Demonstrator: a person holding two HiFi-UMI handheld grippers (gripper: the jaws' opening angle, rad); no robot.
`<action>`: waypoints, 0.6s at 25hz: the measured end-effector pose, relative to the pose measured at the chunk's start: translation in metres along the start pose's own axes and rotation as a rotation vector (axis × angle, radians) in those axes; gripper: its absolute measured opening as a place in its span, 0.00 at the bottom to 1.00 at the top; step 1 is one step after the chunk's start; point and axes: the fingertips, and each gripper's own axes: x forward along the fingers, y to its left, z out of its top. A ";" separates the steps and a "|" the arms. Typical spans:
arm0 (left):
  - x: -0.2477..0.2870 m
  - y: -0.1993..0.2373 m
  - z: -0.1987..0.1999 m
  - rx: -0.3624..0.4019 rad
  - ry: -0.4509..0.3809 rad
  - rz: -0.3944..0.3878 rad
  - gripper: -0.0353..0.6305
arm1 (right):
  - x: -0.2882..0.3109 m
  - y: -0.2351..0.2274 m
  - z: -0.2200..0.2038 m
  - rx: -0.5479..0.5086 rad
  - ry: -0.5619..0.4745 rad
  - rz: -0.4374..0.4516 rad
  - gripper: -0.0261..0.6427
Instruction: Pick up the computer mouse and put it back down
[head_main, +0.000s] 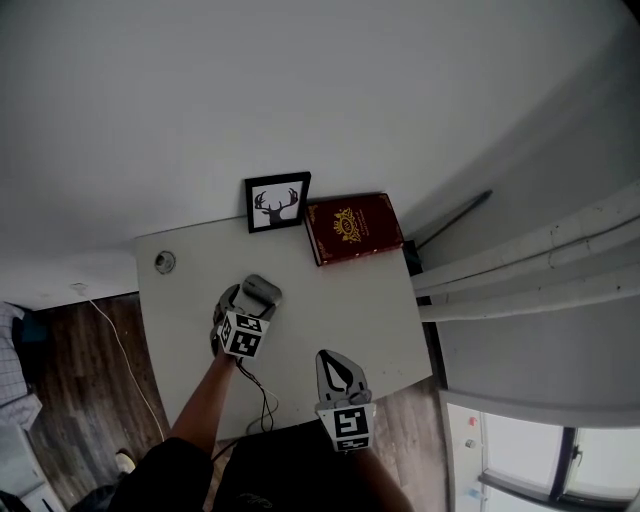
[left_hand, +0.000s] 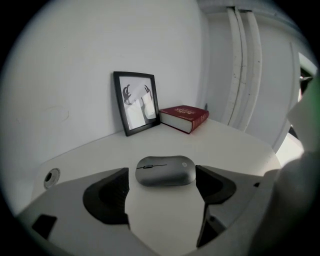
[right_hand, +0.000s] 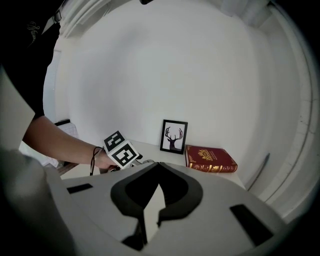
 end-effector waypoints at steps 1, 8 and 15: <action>-0.004 -0.001 0.000 -0.004 -0.007 0.001 0.68 | 0.000 0.001 0.000 0.000 -0.002 0.002 0.07; -0.046 -0.019 0.013 -0.027 -0.092 -0.003 0.47 | -0.001 0.005 0.002 0.005 -0.015 0.034 0.07; -0.097 -0.050 0.024 -0.020 -0.194 0.044 0.08 | -0.002 0.008 0.010 -0.013 -0.068 0.104 0.07</action>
